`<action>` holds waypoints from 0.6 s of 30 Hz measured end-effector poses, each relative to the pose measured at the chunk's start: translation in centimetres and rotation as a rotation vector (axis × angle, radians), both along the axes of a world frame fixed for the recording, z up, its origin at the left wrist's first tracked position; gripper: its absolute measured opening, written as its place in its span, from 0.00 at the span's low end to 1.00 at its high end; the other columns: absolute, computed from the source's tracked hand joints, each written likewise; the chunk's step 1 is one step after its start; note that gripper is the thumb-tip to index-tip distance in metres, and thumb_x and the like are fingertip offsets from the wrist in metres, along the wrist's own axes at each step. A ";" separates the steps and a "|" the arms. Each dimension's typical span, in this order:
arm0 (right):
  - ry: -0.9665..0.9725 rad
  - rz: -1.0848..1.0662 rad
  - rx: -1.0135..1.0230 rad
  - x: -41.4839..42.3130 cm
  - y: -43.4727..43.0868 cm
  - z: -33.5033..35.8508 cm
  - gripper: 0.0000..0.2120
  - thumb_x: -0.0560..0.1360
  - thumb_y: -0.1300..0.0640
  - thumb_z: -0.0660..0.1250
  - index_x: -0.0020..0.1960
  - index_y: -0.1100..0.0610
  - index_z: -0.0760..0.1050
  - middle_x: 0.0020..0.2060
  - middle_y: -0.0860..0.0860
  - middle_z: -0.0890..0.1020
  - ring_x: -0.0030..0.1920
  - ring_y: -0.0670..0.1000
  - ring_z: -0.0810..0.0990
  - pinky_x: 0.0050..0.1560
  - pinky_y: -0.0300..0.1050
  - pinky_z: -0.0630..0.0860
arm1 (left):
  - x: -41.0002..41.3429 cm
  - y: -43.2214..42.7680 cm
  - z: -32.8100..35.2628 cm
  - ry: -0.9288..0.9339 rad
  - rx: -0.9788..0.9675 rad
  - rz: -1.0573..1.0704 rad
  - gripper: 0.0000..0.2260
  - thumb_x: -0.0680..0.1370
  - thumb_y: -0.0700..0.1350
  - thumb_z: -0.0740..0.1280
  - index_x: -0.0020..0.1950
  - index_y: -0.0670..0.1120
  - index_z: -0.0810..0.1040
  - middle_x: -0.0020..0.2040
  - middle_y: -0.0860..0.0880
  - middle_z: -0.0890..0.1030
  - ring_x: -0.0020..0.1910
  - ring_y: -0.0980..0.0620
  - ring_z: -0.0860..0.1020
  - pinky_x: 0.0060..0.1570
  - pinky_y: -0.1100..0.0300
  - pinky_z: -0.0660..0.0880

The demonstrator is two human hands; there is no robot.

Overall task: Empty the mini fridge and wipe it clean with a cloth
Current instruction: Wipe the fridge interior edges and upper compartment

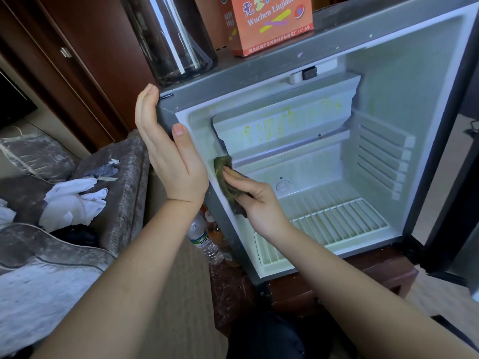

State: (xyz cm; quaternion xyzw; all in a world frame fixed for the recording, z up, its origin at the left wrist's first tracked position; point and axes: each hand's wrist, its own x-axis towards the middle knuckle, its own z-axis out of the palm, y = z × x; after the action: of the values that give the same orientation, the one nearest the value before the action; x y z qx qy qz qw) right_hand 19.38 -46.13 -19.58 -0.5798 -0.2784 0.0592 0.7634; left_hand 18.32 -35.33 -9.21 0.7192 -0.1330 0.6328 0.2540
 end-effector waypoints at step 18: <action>-0.096 -0.051 0.105 2.4 2.3 3.8 0.30 0.71 0.80 0.52 0.69 0.63 0.69 0.67 0.48 0.70 0.70 0.46 0.67 0.72 0.44 0.64 | -0.1 -0.3 0.1 0.015 -0.020 0.009 0.19 0.79 0.32 0.54 0.70 0.32 0.62 0.69 0.33 0.67 0.71 0.39 0.66 0.72 0.49 0.61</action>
State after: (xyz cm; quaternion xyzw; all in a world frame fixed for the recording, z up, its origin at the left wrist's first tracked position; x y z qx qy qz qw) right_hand 21.82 -43.79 -15.76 -0.5480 -0.3027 -0.0027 0.7798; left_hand 18.22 -35.61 -9.15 0.7221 -0.1214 0.6297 0.2594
